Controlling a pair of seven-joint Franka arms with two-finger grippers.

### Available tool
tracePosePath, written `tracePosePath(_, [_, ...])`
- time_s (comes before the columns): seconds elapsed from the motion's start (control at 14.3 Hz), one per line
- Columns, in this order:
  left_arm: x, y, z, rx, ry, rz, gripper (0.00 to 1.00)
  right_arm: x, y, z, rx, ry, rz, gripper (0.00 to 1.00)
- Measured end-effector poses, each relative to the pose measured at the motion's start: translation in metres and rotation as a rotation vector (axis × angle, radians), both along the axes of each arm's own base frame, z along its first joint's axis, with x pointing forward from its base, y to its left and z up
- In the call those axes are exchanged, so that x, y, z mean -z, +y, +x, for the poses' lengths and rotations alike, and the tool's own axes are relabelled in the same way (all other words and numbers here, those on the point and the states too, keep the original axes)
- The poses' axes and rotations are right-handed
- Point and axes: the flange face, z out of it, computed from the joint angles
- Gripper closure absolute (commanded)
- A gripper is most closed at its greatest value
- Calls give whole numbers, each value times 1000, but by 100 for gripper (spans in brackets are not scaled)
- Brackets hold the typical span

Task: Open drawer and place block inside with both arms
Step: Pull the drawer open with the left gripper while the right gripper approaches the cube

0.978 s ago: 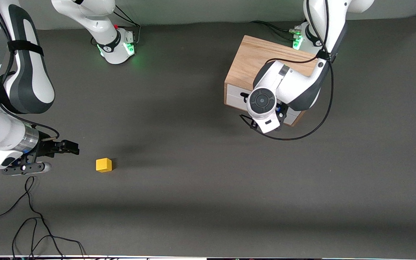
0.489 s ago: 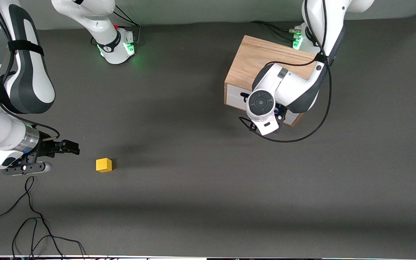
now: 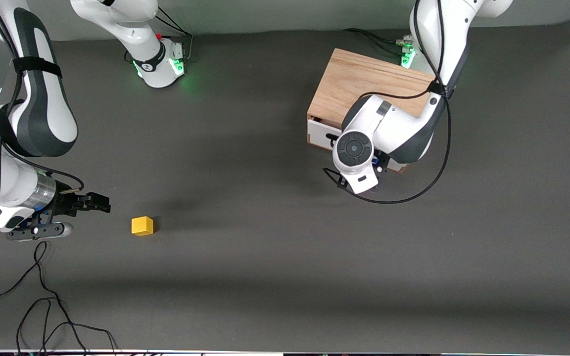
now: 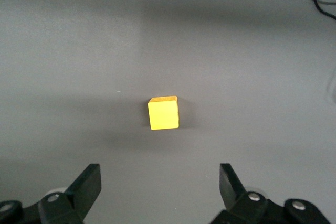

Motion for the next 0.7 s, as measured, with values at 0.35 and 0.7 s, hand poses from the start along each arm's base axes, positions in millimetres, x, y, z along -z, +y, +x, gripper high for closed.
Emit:
tracePosePath(0.35, [-9, -15, 33, 3, -63, -32, 0, 56, 0, 1, 1, -30, 3, 0])
tracePosePath(0.7, [-14, -25, 55, 14, -101, -59, 0, 94, 0, 6, 2, -23, 7, 0])
